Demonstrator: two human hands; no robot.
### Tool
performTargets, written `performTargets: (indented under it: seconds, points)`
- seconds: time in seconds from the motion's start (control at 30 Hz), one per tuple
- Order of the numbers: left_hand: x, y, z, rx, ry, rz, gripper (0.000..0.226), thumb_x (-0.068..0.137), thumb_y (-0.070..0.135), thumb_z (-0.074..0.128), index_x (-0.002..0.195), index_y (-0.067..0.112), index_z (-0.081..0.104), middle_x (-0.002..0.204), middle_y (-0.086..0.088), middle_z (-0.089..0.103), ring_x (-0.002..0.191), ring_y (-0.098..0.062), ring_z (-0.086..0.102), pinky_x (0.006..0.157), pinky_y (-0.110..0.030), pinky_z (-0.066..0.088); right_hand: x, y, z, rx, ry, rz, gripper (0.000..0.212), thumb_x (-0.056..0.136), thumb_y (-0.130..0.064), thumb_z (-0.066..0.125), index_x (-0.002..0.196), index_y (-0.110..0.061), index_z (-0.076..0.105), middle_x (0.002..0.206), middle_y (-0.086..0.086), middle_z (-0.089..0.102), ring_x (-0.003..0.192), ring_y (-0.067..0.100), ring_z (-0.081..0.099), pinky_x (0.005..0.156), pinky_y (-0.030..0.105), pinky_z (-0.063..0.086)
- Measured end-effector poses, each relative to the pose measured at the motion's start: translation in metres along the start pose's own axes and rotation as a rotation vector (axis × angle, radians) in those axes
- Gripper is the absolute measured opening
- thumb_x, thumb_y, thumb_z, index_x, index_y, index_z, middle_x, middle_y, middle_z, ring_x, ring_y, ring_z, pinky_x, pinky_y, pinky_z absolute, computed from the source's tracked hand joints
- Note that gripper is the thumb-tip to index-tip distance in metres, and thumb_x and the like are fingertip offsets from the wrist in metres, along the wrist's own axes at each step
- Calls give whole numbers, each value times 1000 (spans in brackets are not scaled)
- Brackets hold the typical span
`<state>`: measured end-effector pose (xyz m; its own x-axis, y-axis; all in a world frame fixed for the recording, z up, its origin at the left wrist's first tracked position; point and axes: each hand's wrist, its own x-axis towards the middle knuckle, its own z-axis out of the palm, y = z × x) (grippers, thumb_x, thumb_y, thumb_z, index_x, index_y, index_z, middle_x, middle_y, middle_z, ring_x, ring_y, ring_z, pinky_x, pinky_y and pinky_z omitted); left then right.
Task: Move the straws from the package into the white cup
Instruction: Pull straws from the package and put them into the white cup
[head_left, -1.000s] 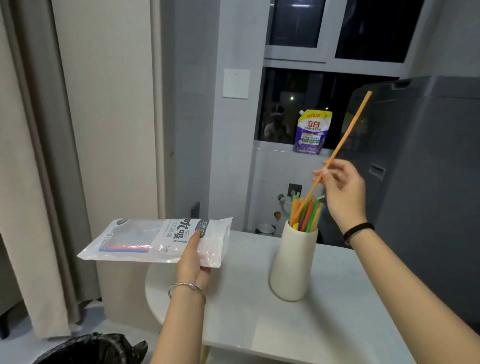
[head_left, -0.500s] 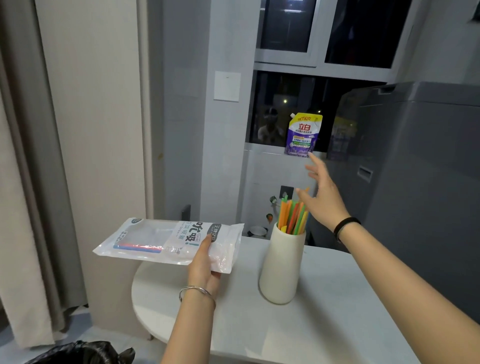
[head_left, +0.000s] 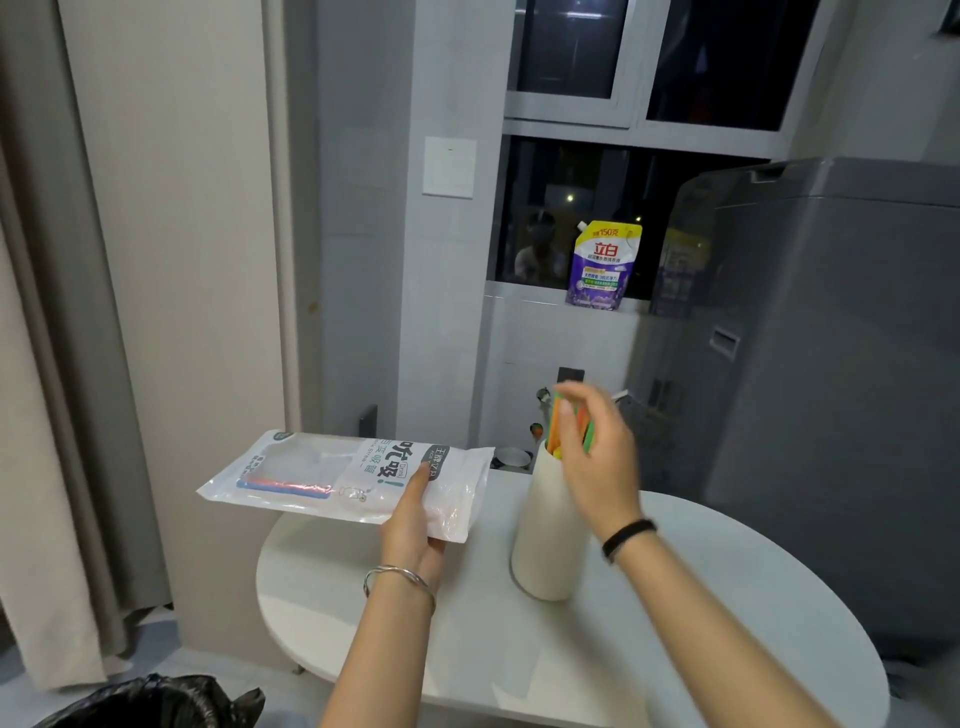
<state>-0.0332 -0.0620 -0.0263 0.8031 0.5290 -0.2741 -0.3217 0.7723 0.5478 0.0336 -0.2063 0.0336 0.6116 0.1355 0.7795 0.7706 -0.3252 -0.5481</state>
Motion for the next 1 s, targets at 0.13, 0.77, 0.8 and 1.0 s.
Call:
performTargets:
  seconds: [0.13,0.77,0.8,1.0]
  points:
    - [0,-5,-2,202,66,102,29,83,18,72,111,15,65,112,-2,70,90,-15,67,73,-28,55,-59,-7,49,728,78,852,16,97,-17,45,107,-10,55,109,7,57,101,21,55,84,24,43]
    - [-7,-1,1,799,156,578,31,76,30,78,92,5,68,88,-6,72,86,-24,68,64,-24,48,-100,-5,75,914,-274,1292,26,91,-27,53,69,-15,55,50,-1,45,36,9,35,34,18,26]
    - [-6,3,0,710,189,554,32,76,28,78,95,3,70,91,-7,73,87,-24,69,69,-26,51,-99,-4,71,884,-299,1251,24,92,-28,54,73,-14,56,52,-1,42,34,8,31,33,17,22]
    - [-1,15,-11,226,257,372,35,80,17,75,113,14,64,111,-1,69,97,-20,66,89,-34,53,-83,4,49,811,-178,1086,10,84,-13,65,81,-6,60,53,-1,37,33,5,31,32,16,23]
